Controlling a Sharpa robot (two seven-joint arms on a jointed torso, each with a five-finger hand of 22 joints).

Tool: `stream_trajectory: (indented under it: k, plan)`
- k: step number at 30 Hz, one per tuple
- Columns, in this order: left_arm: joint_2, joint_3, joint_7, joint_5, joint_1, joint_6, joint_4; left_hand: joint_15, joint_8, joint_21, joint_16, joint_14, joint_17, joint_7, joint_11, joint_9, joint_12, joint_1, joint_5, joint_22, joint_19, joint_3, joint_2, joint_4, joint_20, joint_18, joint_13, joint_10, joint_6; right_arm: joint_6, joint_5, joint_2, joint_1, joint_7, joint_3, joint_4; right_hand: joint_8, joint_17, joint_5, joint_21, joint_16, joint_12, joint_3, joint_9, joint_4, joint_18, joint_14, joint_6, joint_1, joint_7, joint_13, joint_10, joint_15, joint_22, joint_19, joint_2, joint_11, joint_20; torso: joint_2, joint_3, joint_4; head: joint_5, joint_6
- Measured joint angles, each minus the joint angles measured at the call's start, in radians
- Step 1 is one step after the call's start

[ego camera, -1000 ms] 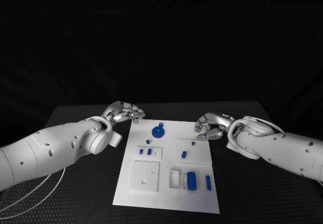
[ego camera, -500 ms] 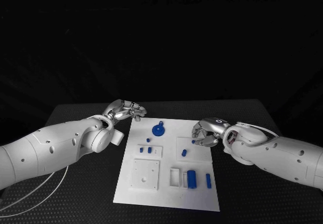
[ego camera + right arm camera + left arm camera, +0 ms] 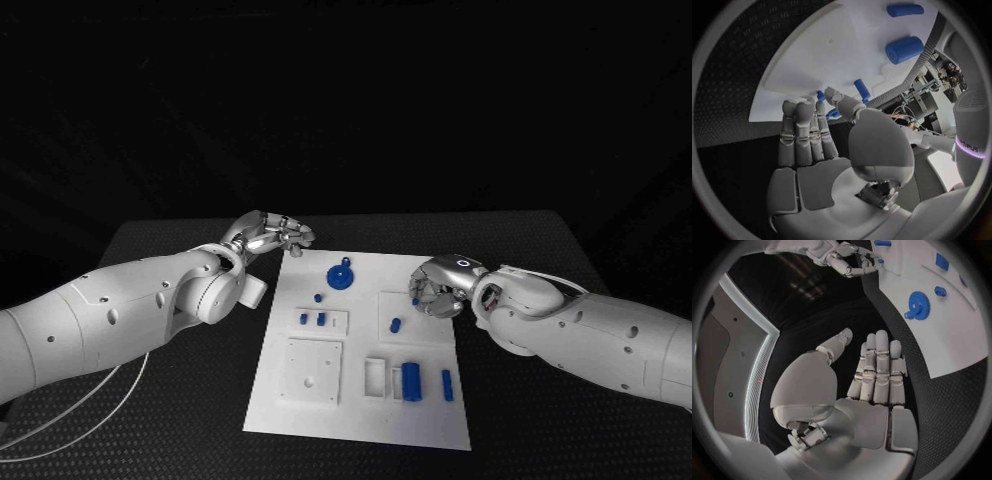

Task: Assemble the parts on the task board

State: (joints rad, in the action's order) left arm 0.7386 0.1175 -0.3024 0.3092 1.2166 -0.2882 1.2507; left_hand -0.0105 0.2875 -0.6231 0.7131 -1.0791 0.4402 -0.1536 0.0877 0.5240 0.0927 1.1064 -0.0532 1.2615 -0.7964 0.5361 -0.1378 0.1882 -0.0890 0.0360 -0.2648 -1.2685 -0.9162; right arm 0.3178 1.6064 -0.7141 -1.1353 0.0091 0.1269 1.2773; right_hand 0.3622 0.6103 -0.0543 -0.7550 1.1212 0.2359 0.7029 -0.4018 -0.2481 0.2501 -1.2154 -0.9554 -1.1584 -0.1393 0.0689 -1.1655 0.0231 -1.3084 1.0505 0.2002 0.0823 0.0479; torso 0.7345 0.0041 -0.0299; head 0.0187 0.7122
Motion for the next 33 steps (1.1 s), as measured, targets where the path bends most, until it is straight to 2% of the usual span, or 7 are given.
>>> stream_trajectory:
  k: [6, 8, 10, 16, 22, 30, 33]
  plan:
    - [0.0, 0.0, 0.0, -0.007, 0.0, 0.003, 0.0, -0.005, 0.0, 0.004, -0.013, 0.004, 0.004, -0.004, 0.004, -0.003, -0.004, 0.0, 0.0, 0.002, 0.003, 0.0, 0.0, 0.0, 0.003, -0.001, 0.001, 0.004, 0.011, 0.003, 0.022, 0.007, 0.001, -0.012, 0.001, -0.002, 0.0, 0.002, 0.0, 0.004, 0.0, -0.016, 0.022, 0.001, 0.008, 0.0, -0.002, -0.002, -0.003, 0.001, 0.002, -0.004, -0.002, 0.0, 0.002, 0.011, 0.003, 0.002, 0.0, 0.0, 0.0001, 0.003, 0.003]
    - [0.0, 0.0, -0.001, -0.009, 0.0, 0.004, -0.001, -0.012, 0.0, 0.004, -0.021, 0.011, 0.006, -0.007, 0.007, -0.005, -0.008, 0.0, 0.0, 0.004, 0.003, 0.0, 0.0, 0.0, 0.003, -0.005, 0.002, 0.007, 0.014, 0.004, 0.028, 0.009, 0.0, -0.016, 0.001, -0.003, 0.0, 0.003, 0.0, 0.004, 0.0, -0.017, 0.024, 0.001, 0.01, 0.0, -0.002, -0.002, -0.004, 0.002, 0.002, -0.004, -0.002, 0.0, 0.002, 0.012, 0.003, 0.002, 0.0, 0.0, 0.0001, 0.003, 0.003]
    - [0.0, 0.0, -0.001, -0.011, 0.0, 0.005, -0.001, -0.013, 0.0, 0.008, -0.024, 0.013, 0.008, -0.009, 0.004, -0.005, -0.008, -0.003, 0.0, 0.005, 0.007, 0.0, -0.003, 0.0, 0.007, -0.006, 0.002, 0.011, 0.016, 0.005, 0.035, 0.012, -0.001, -0.019, 0.003, -0.004, 0.0, 0.003, 0.0, 0.004, 0.0, -0.017, 0.026, 0.001, 0.012, 0.0, -0.003, -0.002, -0.004, 0.002, 0.002, -0.007, -0.003, 0.0, 0.002, 0.012, 0.0, 0.002, 0.0, -0.0001, 0.0002, 0.003, 0.004]
    - [0.001, 0.0, -0.001, -0.022, 0.0, 0.007, 0.0, -0.02, 0.0, 0.012, -0.036, 0.02, 0.014, -0.013, 0.009, -0.008, -0.012, -0.009, 0.0, 0.008, 0.01, 0.0, 0.001, 0.0, 0.011, -0.006, 0.003, 0.016, 0.028, 0.01, 0.052, 0.019, -0.002, -0.027, 0.008, -0.008, 0.0, 0.006, 0.0, 0.006, -0.003, -0.031, 0.044, 0.002, 0.029, 0.0, -0.003, -0.004, -0.001, 0.003, 0.001, -0.023, -0.003, 0.0, 0.002, 0.015, 0.001, 0.002, 0.0, -0.0007, -0.0001, 0.003, 0.007]
    - [0.002, 0.0, -0.001, -0.03, 0.0, 0.011, 0.001, -0.023, 0.0, 0.012, -0.039, 0.023, 0.017, -0.011, 0.013, -0.009, -0.013, -0.01, 0.0, 0.01, 0.007, 0.0, 0.001, 0.0, 0.014, -0.006, 0.004, 0.02, 0.032, 0.021, 0.078, 0.023, -0.005, -0.036, 0.019, -0.006, 0.002, 0.009, 0.0, 0.008, -0.004, -0.031, 0.059, 0.001, 0.034, 0.0, -0.003, -0.005, 0.0, 0.005, 0.004, -0.029, -0.003, 0.0, 0.002, 0.016, 0.0, 0.002, 0.0, -0.0007, -0.001, 0.004, 0.008]
    - [0.002, 0.0, -0.001, -0.034, 0.0, 0.015, 0.0, -0.024, 0.0, 0.012, -0.043, 0.023, 0.02, -0.014, 0.013, -0.009, -0.013, -0.01, 0.0, 0.012, 0.01, 0.0, 0.001, 0.0, 0.018, -0.006, 0.004, 0.02, 0.035, 0.029, 0.11, 0.029, -0.005, -0.047, 0.028, 0.003, 0.02, 0.015, 0.0, 0.008, -0.004, -0.031, 0.081, -0.007, 0.03, 0.0, -0.006, -0.03, -0.009, 0.017, 0.013, -0.072, 0.014, -0.001, 0.002, 0.017, -0.012, 0.002, 0.0, -0.001, -0.0003, 0.003, 0.01]
    - [0.002, 0.0, 0.0, -0.035, 0.0, 0.016, 0.0, -0.024, 0.0, 0.012, -0.043, 0.023, 0.021, -0.014, 0.009, -0.009, -0.013, -0.01, 0.0, 0.012, 0.01, 0.0, 0.001, 0.0, 0.018, -0.006, 0.004, 0.023, 0.035, 0.031, 0.124, 0.029, -0.006, -0.051, 0.029, 0.003, 0.026, 0.019, 0.0, 0.008, -0.004, -0.033, 0.093, -0.009, 0.025, 0.0, -0.01, -0.042, -0.02, 0.021, 0.015, -0.086, 0.019, -0.001, 0.009, 0.014, -0.018, -0.005, 0.0, -0.0011, -0.0003, 0.002, 0.012]
